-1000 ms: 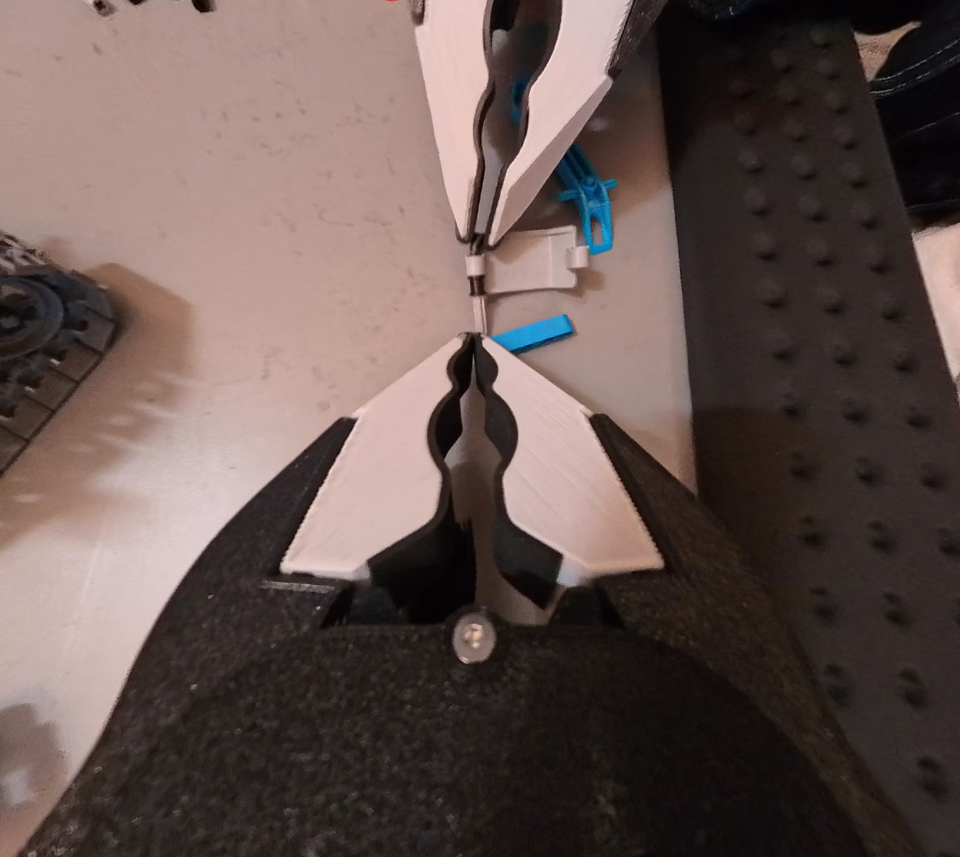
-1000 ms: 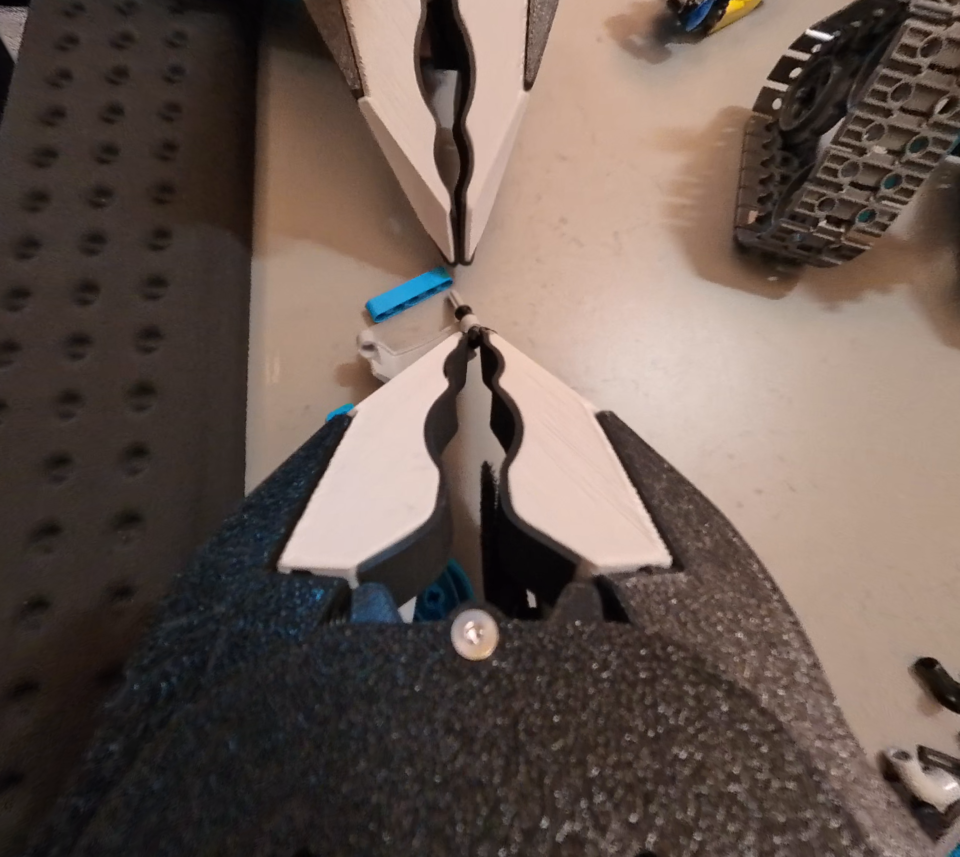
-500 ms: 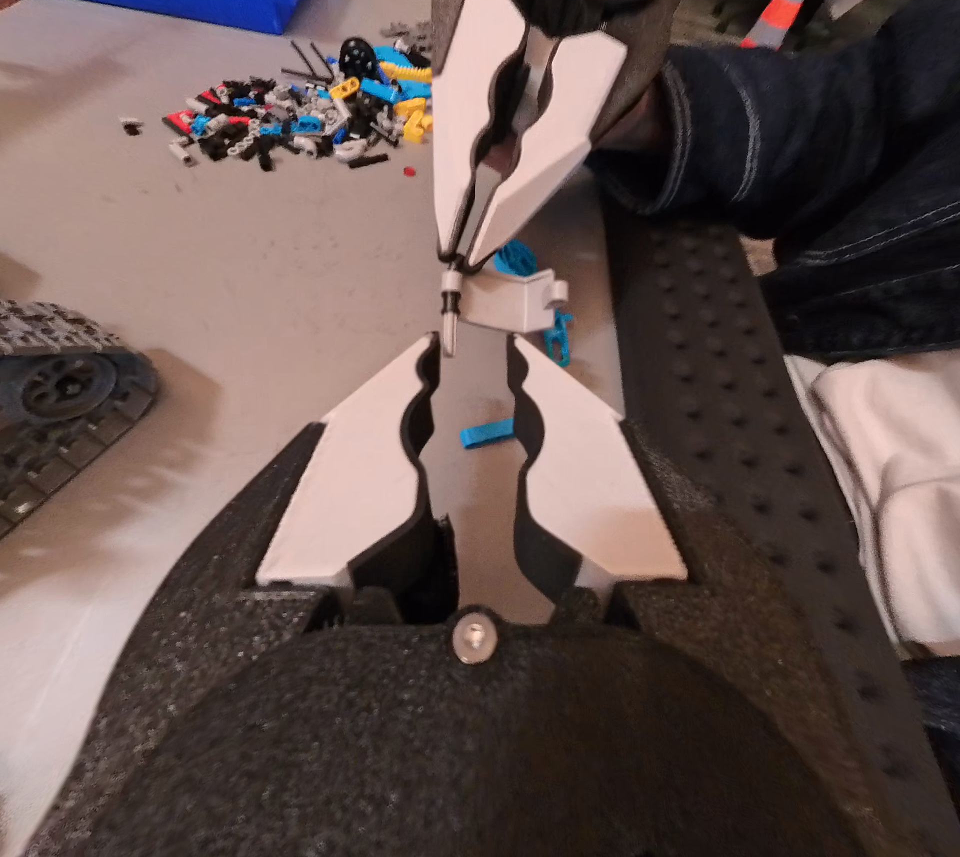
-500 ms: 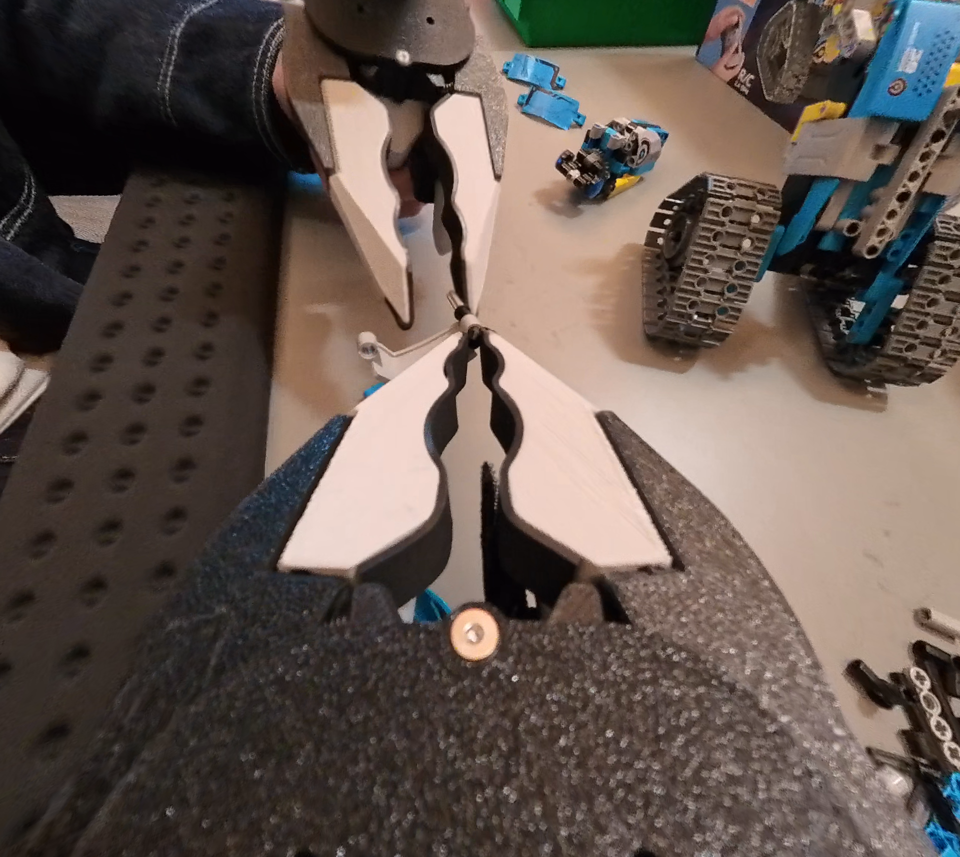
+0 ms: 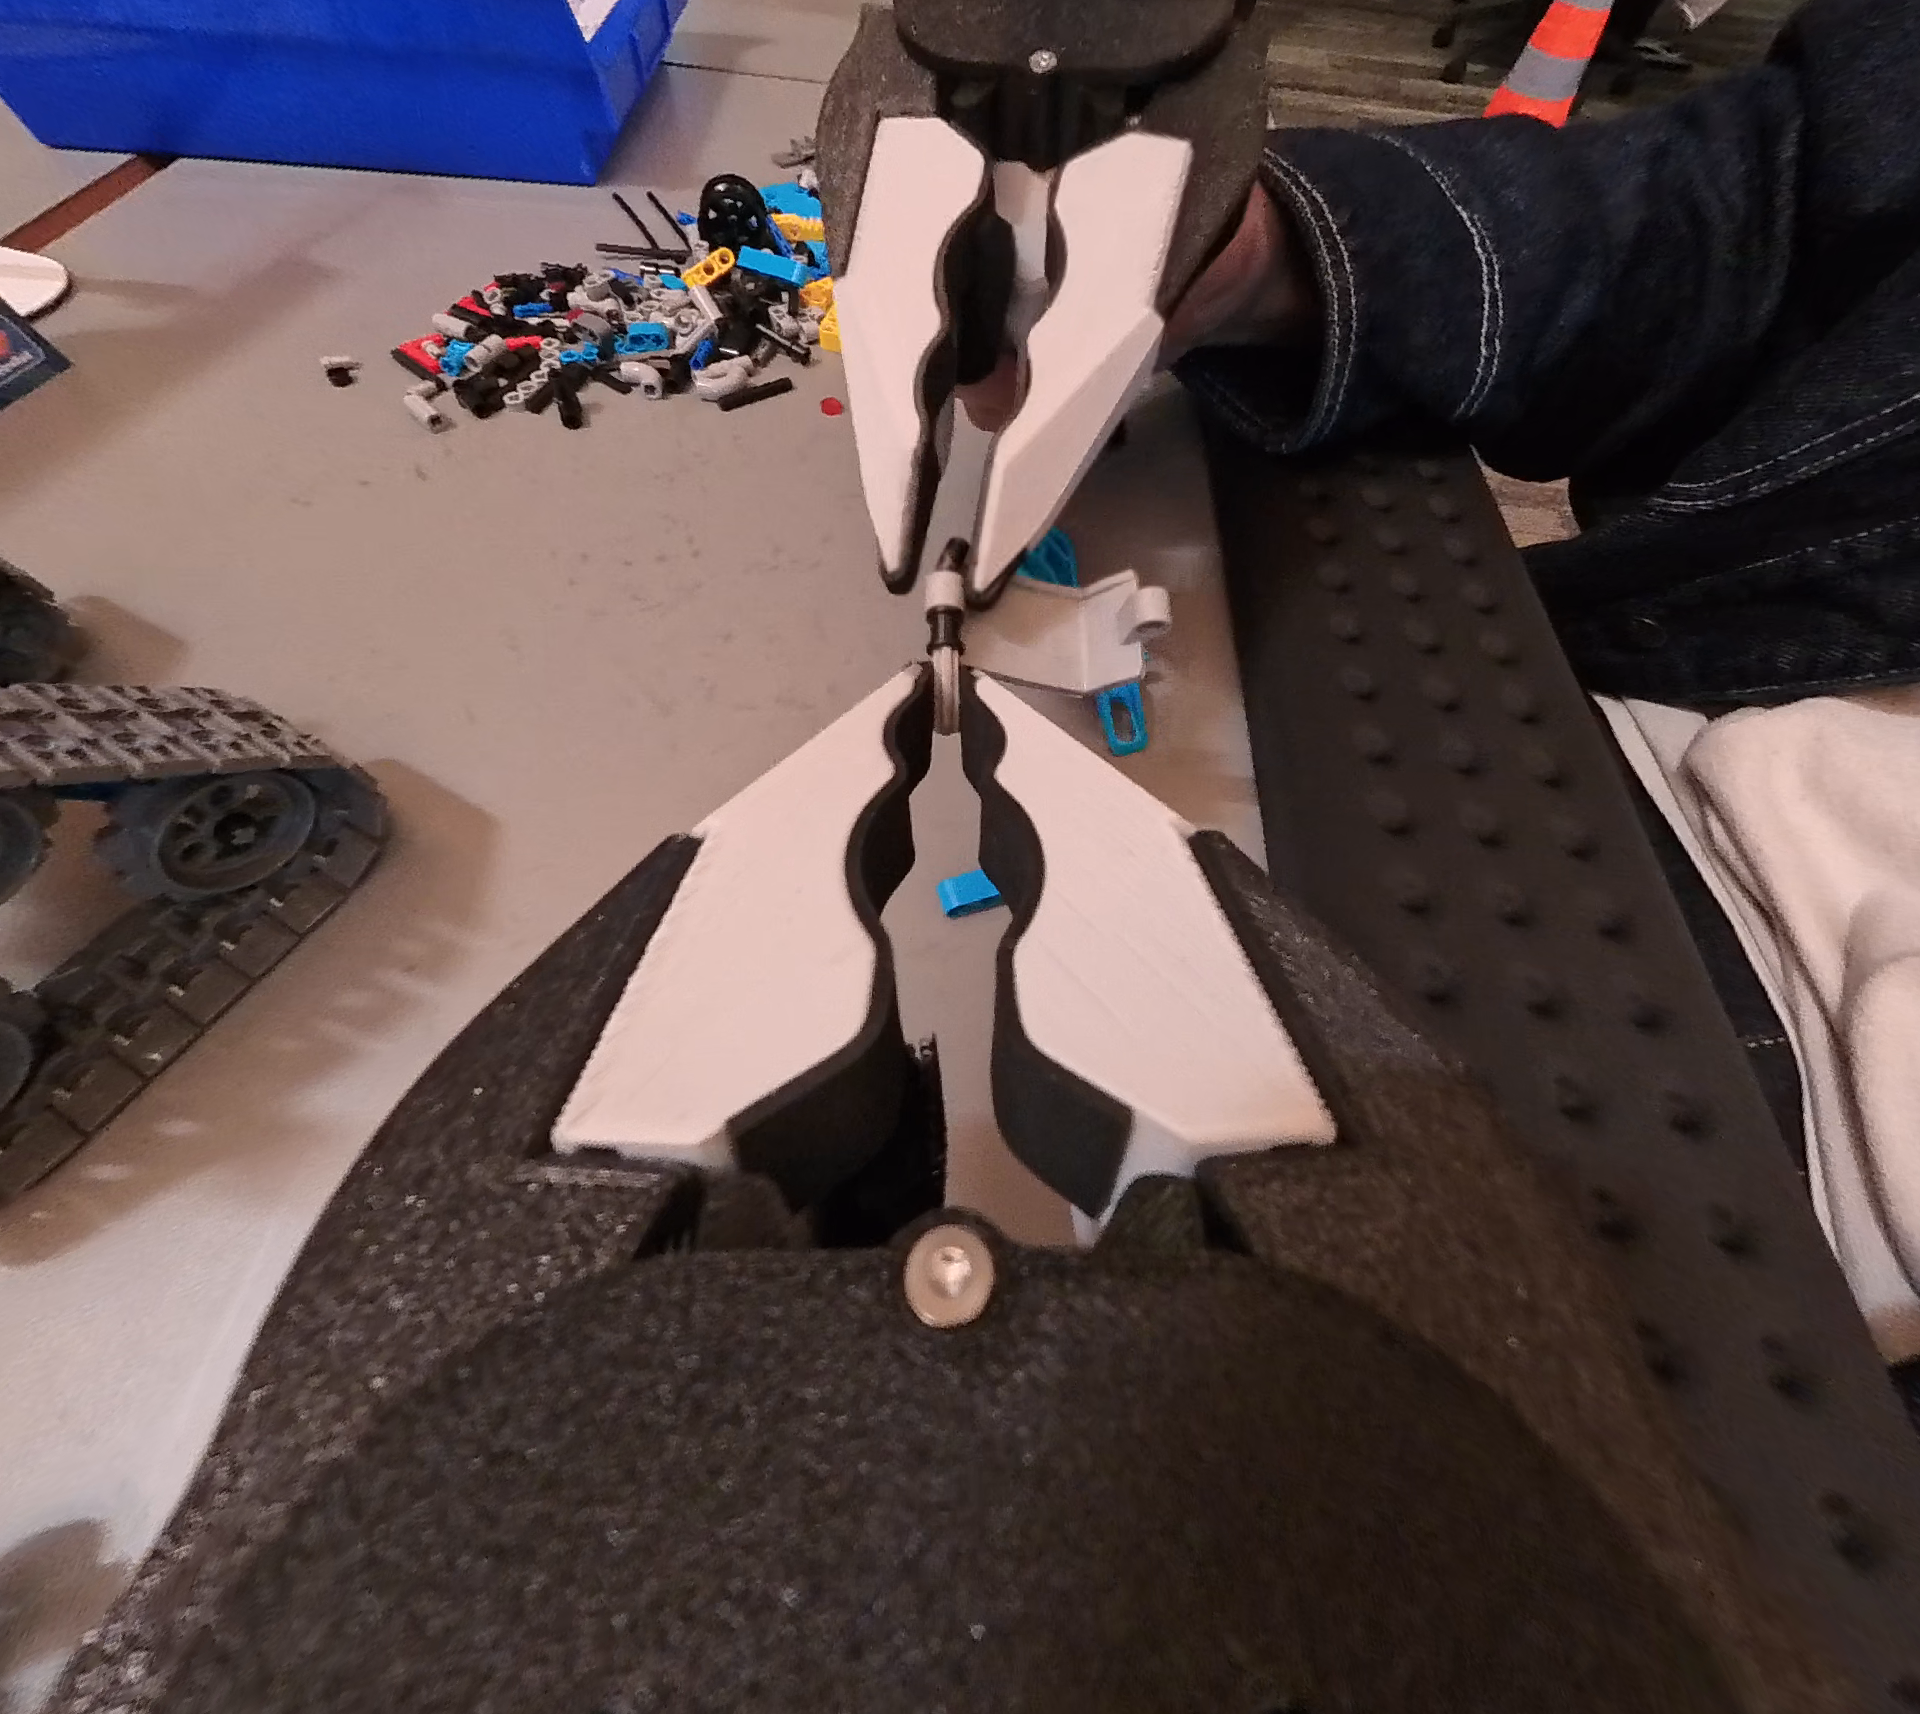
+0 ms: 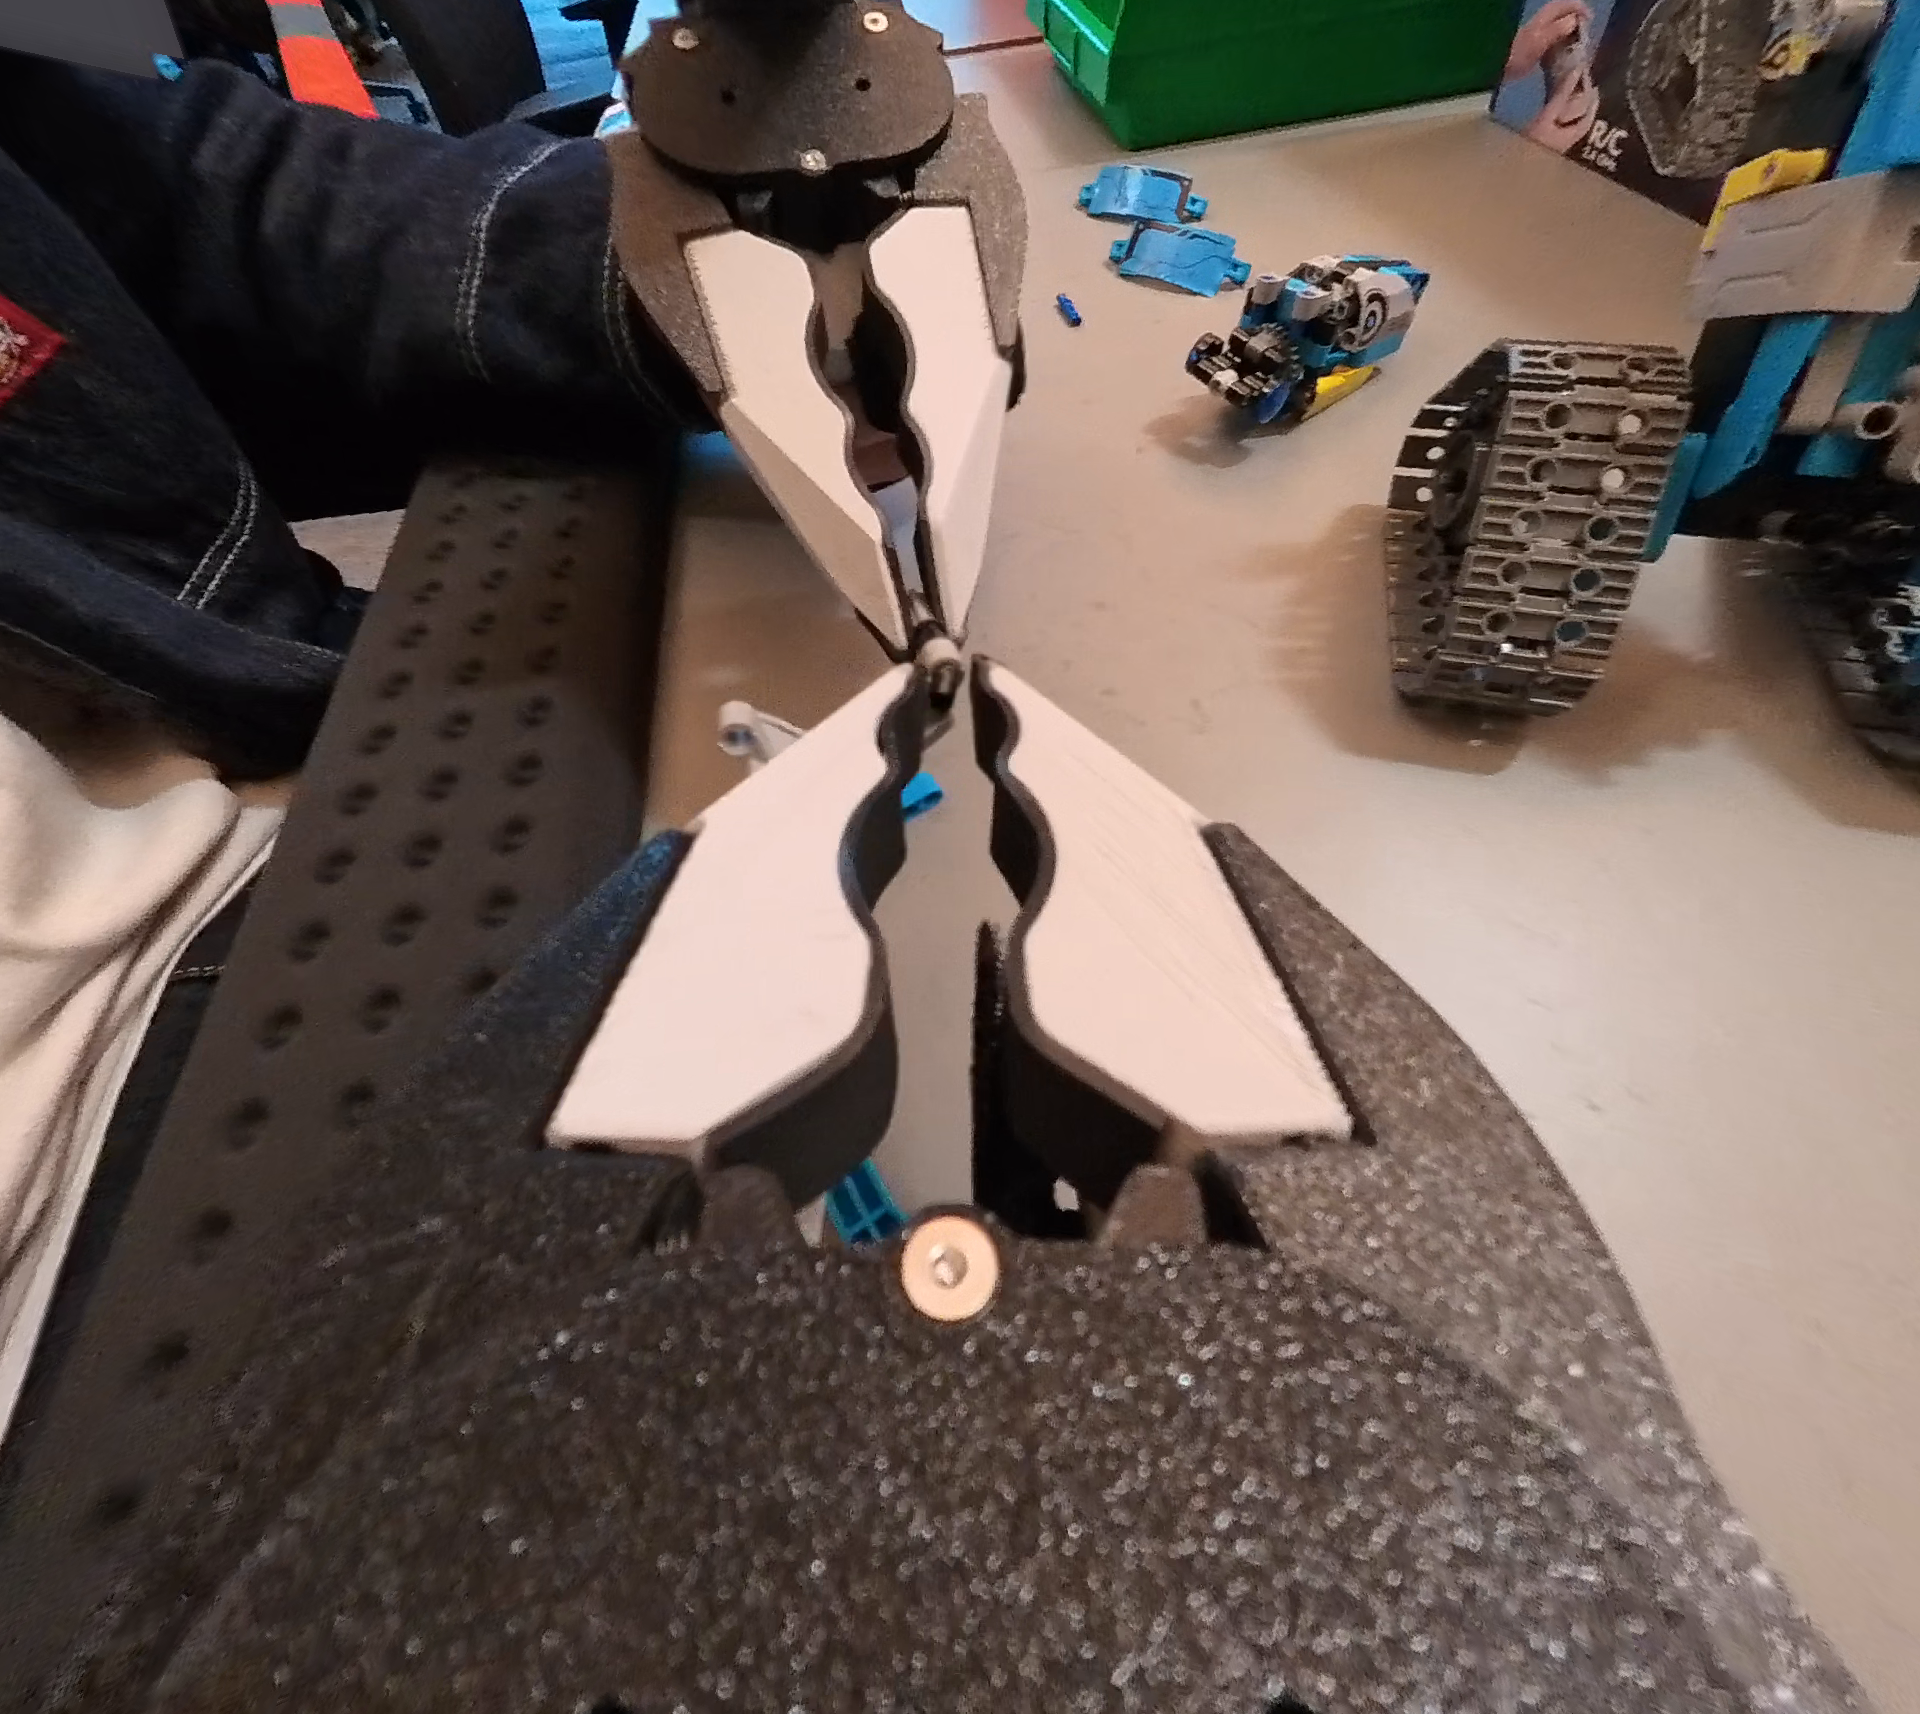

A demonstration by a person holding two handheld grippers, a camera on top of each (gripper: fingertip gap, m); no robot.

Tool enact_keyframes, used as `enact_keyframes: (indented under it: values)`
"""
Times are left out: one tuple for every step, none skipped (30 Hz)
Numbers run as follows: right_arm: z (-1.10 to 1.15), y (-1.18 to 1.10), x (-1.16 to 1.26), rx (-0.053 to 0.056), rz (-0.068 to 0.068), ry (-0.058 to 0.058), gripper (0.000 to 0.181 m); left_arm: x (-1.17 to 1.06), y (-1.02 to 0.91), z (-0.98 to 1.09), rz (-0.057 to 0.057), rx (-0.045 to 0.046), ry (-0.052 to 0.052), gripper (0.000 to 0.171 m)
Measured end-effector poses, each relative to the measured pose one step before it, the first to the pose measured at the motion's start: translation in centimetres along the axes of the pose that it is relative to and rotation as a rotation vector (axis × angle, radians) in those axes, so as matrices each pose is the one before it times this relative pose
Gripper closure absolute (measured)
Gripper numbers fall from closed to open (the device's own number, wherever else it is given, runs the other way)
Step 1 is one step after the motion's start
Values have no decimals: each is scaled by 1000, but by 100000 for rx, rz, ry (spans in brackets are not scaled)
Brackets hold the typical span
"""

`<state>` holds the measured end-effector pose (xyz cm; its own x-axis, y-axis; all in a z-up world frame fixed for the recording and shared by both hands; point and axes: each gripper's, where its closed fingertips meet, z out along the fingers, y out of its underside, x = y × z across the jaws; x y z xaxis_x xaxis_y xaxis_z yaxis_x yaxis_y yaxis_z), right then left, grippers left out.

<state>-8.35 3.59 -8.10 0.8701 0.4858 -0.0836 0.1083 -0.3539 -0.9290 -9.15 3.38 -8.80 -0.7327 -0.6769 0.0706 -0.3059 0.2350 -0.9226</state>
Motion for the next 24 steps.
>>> enact_keyframes:
  values:
    - [3, -11, -170, 97, 365, -935, 175, 63, -4, 13, 315, 33, 158, 169]
    - [-10, 6, -85, -44, 326, -663, 175, 79, -10, -17, -20, 70, 390, 169]
    - [-25, 6, 39, 105, -74, 59, 175, -18, -53, -9, -348, 289, -66, 169]
    - [-25, -24, -8, 214, -210, -79, 175, 3, -58, 10, -409, 346, 158, 169]
    - [-10, -81, -52, 454, 179, -374, 175, 43, -80, 1, -145, 512, 313, 168]
    - [54, -24, -77, 183, 449, -581, 174, 40, -154, -31, 14, 908, 183, 168]
    - [93, 70, -134, -525, 14, -749, 174, 104, -205, -30, 51, 1185, 440, 168]
    - [81, 130, -98, -938, -483, -155, 176, 102, -103, -1, 187, 584, 335, 169]
    - [17, 83, 41, -781, -890, 767, 176, -48, 58, 27, 297, -283, -512, 168]
    - [-8, 19, 78, -192, -520, 681, 176, -97, 15, 39, 207, -50, -817, 168]
    - [16, -48, -99, 234, 365, -870, 176, -3, -100, 12, 130, 576, -231, 166]
    - [35, -53, -119, 125, 510, -824, 176, 35, -200, 0, 109, 1028, -3, 160]
    - [57, -7, 15, -242, -596, 538, 176, 75, -206, -18, 184, 1137, 212, 157]
    - [67, 95, 22, -680, -1217, 650, 176, 125, -77, 4, 213, 496, 681, 156]
    - [60, 50, -113, -402, -499, -347, 176, 146, 113, 51, 92, -654, 950, 157]
    - [28, -73, -222, 235, -260, -978, 176, 145, 210, 55, 220, -1152, 1047, 165]
    - [28, -2, -37, -96, -550, 304, 176, 51, 72, 14, 422, -370, 309, 165]
    - [-6, -85, -3, 529, -392, 207, 176, 11, -86, -47, 534, 567, -226, 166]
    - [-54, -73, -72, 248, 311, -523, 176, 52, -83, -23, 484, 748, -44, 166]
    - [-25, 22, 3, -231, 286, -149, 176, 11, -4, 49, -26, 351, -63, 166]
    - [32, 91, 33, -524, -281, 324, 176, -21, 65, 69, -453, -328, -12, 165]
    - [23, 122, -3, -666, -371, 118, 176, 13, 77, 67, -237, -520, 245, 165]
    - [15, 3, -93, 109, 132, -611, 176, 79, 28, -1, 405, -120, 472, 165]
    - [4, -27, -150, 123, 260, -940, 176, 132, -16, -37, 891, 144, 443, 166]
